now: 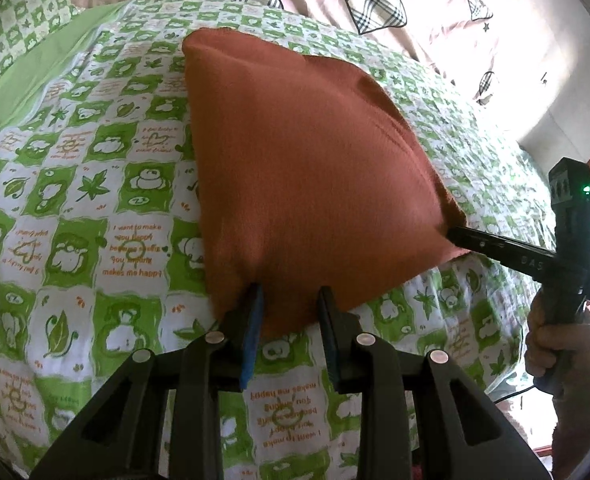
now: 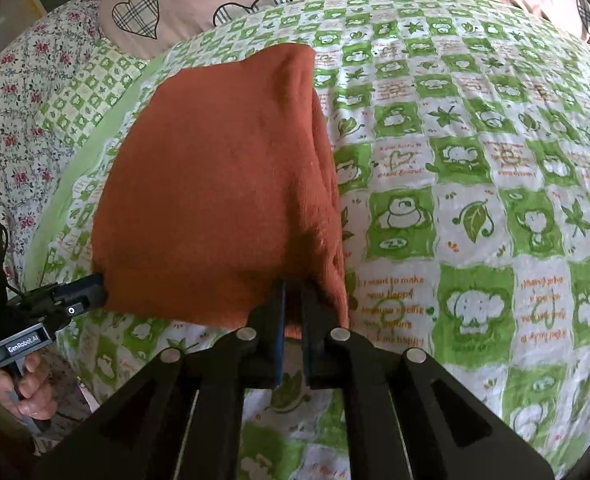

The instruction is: Fold small clothes

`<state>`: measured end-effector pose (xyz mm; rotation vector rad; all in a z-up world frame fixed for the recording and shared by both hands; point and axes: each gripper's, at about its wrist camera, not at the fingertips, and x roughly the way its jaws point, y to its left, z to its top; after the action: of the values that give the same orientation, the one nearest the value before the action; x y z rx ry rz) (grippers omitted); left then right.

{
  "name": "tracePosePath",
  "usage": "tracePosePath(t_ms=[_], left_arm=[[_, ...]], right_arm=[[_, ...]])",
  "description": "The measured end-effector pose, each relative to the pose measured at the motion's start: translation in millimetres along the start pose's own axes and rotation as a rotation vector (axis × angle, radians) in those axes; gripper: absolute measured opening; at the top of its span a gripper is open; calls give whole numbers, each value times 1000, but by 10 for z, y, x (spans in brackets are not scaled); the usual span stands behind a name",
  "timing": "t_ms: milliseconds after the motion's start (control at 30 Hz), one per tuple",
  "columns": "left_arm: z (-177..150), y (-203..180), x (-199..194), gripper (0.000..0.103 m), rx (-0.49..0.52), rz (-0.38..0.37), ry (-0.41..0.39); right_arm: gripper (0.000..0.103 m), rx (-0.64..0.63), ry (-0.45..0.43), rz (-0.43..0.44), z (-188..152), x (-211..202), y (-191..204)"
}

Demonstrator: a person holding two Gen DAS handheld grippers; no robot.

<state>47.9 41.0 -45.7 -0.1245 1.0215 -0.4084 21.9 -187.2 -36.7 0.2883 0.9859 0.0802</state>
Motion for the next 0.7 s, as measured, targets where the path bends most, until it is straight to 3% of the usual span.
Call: tracePosePath(t_ms=[167, 300, 700], left_arm=[[-110, 17, -133, 40, -19, -3, 15], [-236, 14, -228, 52, -11, 73, 8], [-382, 10, -458, 66, 2, 162, -16]], right_arm=[[12, -8, 2, -16, -109, -167, 81], [47, -14, -32, -17, -254, -353, 163], [52, -41, -55, 0, -418, -517, 333]])
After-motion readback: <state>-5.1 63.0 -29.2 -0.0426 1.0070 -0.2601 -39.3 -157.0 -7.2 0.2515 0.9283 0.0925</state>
